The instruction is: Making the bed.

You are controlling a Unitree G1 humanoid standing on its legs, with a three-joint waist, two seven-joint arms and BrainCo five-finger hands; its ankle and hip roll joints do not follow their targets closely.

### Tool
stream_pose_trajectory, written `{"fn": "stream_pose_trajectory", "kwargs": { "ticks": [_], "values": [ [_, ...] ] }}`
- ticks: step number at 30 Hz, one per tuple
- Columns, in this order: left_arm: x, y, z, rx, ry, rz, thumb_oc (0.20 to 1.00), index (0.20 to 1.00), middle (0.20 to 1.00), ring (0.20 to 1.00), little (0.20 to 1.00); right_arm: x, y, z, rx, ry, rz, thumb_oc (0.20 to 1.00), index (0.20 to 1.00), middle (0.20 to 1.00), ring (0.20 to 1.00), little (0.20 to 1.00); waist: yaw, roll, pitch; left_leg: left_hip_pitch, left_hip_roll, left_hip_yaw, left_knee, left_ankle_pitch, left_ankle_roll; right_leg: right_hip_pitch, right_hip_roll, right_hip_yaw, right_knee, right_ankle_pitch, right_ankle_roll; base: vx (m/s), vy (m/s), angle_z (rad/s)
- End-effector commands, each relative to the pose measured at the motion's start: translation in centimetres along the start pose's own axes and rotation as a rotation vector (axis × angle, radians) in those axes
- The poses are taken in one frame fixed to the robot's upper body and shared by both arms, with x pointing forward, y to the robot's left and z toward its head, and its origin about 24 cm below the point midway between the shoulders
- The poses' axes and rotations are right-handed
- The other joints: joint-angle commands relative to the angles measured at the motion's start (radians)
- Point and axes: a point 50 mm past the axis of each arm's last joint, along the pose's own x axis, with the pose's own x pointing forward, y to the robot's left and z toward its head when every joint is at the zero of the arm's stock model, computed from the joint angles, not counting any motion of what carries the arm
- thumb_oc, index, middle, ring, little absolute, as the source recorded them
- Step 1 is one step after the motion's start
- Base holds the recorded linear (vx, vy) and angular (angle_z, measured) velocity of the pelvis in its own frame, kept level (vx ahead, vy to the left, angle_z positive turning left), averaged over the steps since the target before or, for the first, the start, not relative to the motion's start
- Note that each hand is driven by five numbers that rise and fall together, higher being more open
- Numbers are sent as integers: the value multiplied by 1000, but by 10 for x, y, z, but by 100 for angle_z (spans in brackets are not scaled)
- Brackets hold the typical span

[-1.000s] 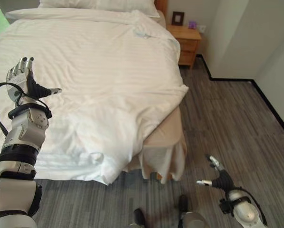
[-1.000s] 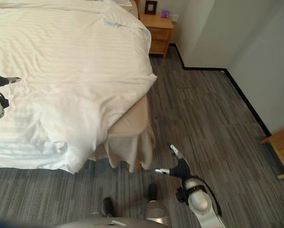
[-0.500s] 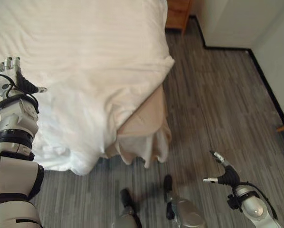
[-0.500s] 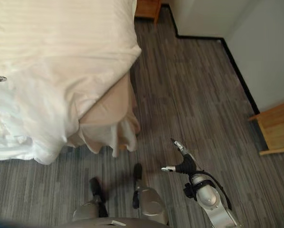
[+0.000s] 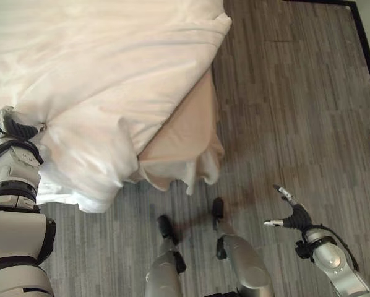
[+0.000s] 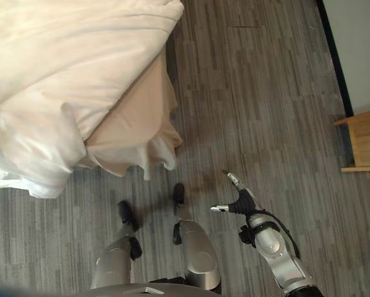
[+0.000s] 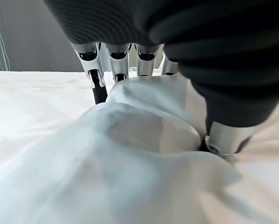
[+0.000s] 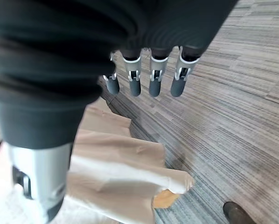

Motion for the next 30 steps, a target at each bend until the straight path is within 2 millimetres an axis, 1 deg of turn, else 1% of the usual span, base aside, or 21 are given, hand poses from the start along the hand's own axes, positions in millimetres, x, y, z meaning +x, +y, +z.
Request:
{"fn": "stream_pose_trajectory", "kwargs": {
  "ticks": [1, 3, 4, 5, 8, 9, 10, 11, 12, 13, 14, 15, 16, 17, 18, 19, 20, 23, 28, 29, 30],
  "values": [
    [-4, -8, 42, -72, -170, 13, 200, 200, 200, 200, 200, 0, -6, 6, -36, -52, -27, 1000, 1000, 1000, 1000, 1000, 4, 5, -51, -25, -1, -38, 7, -80, 16, 55, -72, 18, 22, -182, 92, 50, -42, 19],
    [-22, -24, 84, -187, -331, -4, 200, 200, 200, 200, 200, 2, 0, 4, -33, -41, -17, 1000, 1000, 1000, 1000, 1000, 6, 15, -75, 2, -5, -40, 7, -88, 18, 83, -74, 15, 21, -189, 89, 70, -54, 26],
    [-53, -44, 123, -303, -503, -61, 200, 200, 200, 200, 200, 2, 7, -2, -37, -6, -10, 1000, 1000, 1000, 1000, 1000, 11, 23, -100, 26, -13, -44, 7, -98, 23, 109, -75, 14, 19, -198, 86, 63, -43, 13],
    [-54, -45, 122, -303, -501, -62, 200, 200, 200, 200, 200, 2, 7, -2, -38, -5, -9, 1000, 1000, 1000, 1000, 1000, 10, 24, -100, 28, -13, -44, 7, -98, 23, 111, -75, 14, 19, -198, 86, 77, -29, 7],
    [-119, -87, 155, -569, -632, -280, 200, 200, 200, 200, 200, 2, 22, -19, -34, 93, 17, 1000, 1000, 1000, 1000, 1000, 16, 39, -141, 66, -24, -47, 7, -110, 30, 153, -78, 8, 14, -209, 83, 80, -24, -1],
    [-171, -110, 174, -794, -668, -477, 200, 200, 200, 200, 200, 1, 32, -35, 15, 191, 15, 1000, 1000, 1000, 1000, 1000, 20, 51, -164, 98, -30, -49, 7, -121, 34, 189, -80, 2, 12, -221, 81, 73, -22, -2],
    [-171, -109, 174, -794, -668, -477, 200, 200, 200, 200, 200, 1, 32, -35, 15, 191, 15, 1000, 1000, 1000, 1000, 1000, 20, 51, -165, 95, -29, -48, 7, -118, 35, 186, -80, 3, 11, -218, 80, 87, -16, 2],
    [-191, -115, 179, -860, -686, -560, 200, 200, 200, 200, 200, -1, 36, -41, 24, 225, 16, 1000, 1000, 1000, 1000, 1000, 22, 56, -176, 108, -31, -48, 7, -122, 37, 198, -80, 2, 11, -223, 79, 78, -16, 1],
    [-229, -124, 189, -952, -734, -740, 200, 200, 200, 200, 200, -8, 45, -54, 73, 305, 21, 1000, 1000, 1000, 1000, 1000, 20, 63, -195, 131, -35, -48, 7, -132, 40, 222, -83, 0, 11, -231, 80, 101, -26, 1],
    [-245, -128, 195, -957, -765, -817, 200, 200, 200, 200, 200, -10, 48, -59, 84, 342, 18, 1000, 1000, 1000, 1000, 1000, 18, 66, -203, 141, -35, -48, 7, -135, 41, 231, -83, 0, 11, -235, 80, 65, -27, 0],
    [-245, -128, 195, -956, -766, -817, 200, 200, 200, 200, 200, -9, 48, -59, 84, 341, 18, 1000, 1000, 1000, 1000, 1000, 19, 66, -204, 138, -35, -47, 7, -132, 41, 228, -83, 0, 11, -232, 79, 26, -35, 1],
    [-272, -141, 200, -869, -828, -915, 200, 200, 200, 200, 200, -12, 58, -69, 94, 402, 30, 1000, 1000, 1000, 1000, 1000, 13, 71, -218, 153, -33, -44, 7, -136, 42, 241, -84, 3, 11, -236, 80, 11, -24, 3],
    [-272, -142, 200, -869, -829, -915, 200, 200, 200, 200, 200, -12, 58, -69, 94, 402, 29, 1000, 1000, 1000, 1000, 1000, 14, 71, -218, 153, -33, -43, 7, -136, 42, 241, -84, 3, 11, -236, 80, 33, -64, 2],
    [-297, -163, 202, -875, -744, -1060, 200, 200, 200, 200, 200, -15, 69, -74, 106, 452, 50, 1000, 1000, 1000, 1000, 1000, 4, 75, -225, 169, -31, -40, 7, -138, 41, 251, -82, 7, 11, -240, 78, 16, -42, -1],
    [-297, -164, 203, -876, -745, -1061, 200, 200, 200, 200, 200, -14, 69, -74, 105, 452, 49, 1000, 1000, 1000, 1000, 1000, 5, 76, -226, 169, -30, -40, 7, -138, 41, 251, -82, 7, 11, -240, 77, 23, -62, -2],
    [-308, -172, 204, -866, -719, -1122, 200, 200, 200, 200, 200, -17, 75, -78, 109, 484, 62, 1000, 1000, 1000, 1000, 1000, -2, 78, -229, 175, -29, -36, 7, -139, 40, 254, -81, 10, 11, -241, 76, 23, -55, -7],
    [-334, -185, 206, -849, -687, -1241, 200, 200, 200, 200, 200, -25, 84, -88, 99, 557, 90, 1000, 1000, 1000, 1000, 1000, -18, 85, -233, 188, -27, -32, 7, -142, 39, 262, -80, 22, 13, -243, 73, 30, -73, -7],
    [-366, -193, 210, -876, -644, -1412, 200, 200, 200, 200, 200, -35, 92, -99, 84, 633, 127, 1000, 1000, 1000, 1000, 1000, -44, 102, -233, 207, -25, -13, 7, -147, 39, 261, -78, 48, 15, -242, 72, 21, -49, -11],
    [-410, -196, 216, -906, -604, -1613, 200, 200, 200, 200, 200, -41, 84, -109, 64, 682, 91, 1000, 1000, 1000, 1000, 1000, -107, 124, -220, 246, -22, 37, 7, -165, 40, 254, -76, 117, 13, -239, 72, -1, -20, -35],
    [-416, -197, 215, -911, -583, -1638, 366, 366, 366, 366, 366, -41, 82, -109, 61, 683, 85, 1000, 1000, 1000, 1000, 1000, -117, 127, -217, 251, -21, 46, 7, -166, 40, 252, -76, 128, 13, -238, 72, -7, -11, -49],
    [-422, -198, 216, -917, -565, -1673, 1000, 1000, 1000, 1000, 1000, -40, 79, -110, 55, 684, 77, 1000, 1000, 1000, 1000, 1000, -130, 131, -215, 257, -21, 58, 7, -167, 41, 247, -75, 142, 14, -236, 74, -14, -18, -38]
  ]
}}
